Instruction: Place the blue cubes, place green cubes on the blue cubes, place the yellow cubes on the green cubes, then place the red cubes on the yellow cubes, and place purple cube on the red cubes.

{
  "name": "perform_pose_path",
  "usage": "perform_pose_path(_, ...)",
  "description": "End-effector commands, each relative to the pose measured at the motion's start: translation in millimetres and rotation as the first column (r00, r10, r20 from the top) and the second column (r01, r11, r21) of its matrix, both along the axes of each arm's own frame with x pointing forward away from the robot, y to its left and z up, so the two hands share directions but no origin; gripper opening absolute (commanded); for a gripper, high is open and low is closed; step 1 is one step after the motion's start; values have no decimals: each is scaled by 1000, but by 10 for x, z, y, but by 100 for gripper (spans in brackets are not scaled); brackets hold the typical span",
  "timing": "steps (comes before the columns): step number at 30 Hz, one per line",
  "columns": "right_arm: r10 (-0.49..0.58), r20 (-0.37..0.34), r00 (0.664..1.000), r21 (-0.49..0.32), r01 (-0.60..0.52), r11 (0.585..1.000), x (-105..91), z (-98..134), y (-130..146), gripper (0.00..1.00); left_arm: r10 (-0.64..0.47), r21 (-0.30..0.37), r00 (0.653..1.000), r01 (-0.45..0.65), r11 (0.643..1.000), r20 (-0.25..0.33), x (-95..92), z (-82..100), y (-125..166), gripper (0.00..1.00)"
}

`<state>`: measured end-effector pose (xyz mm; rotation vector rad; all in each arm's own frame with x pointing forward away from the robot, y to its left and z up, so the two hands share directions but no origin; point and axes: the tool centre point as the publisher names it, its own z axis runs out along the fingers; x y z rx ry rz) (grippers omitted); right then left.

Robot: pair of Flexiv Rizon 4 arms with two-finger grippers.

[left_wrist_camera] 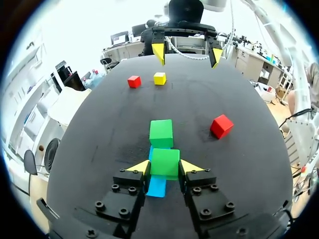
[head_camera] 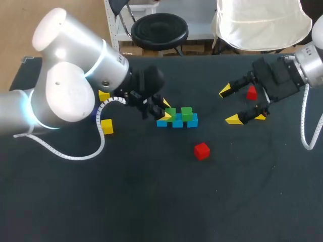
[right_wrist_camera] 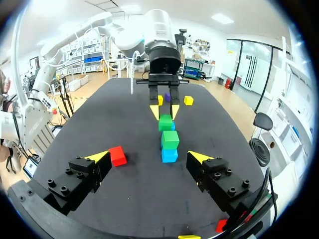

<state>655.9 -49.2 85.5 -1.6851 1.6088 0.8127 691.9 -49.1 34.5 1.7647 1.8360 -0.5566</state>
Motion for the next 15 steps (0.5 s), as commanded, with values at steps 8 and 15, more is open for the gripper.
perform_pose_path(8,1,1,1000,2,-1,1000,4,-6,2,100,8,10,1000,-8,1000,-7,52,-12,-6,0)
perform_pose_path(15,1,1,1000,2,-1,1000,4,-6,2,100,15,12,1000,-15,1000,-14,62,-21,-2,13)
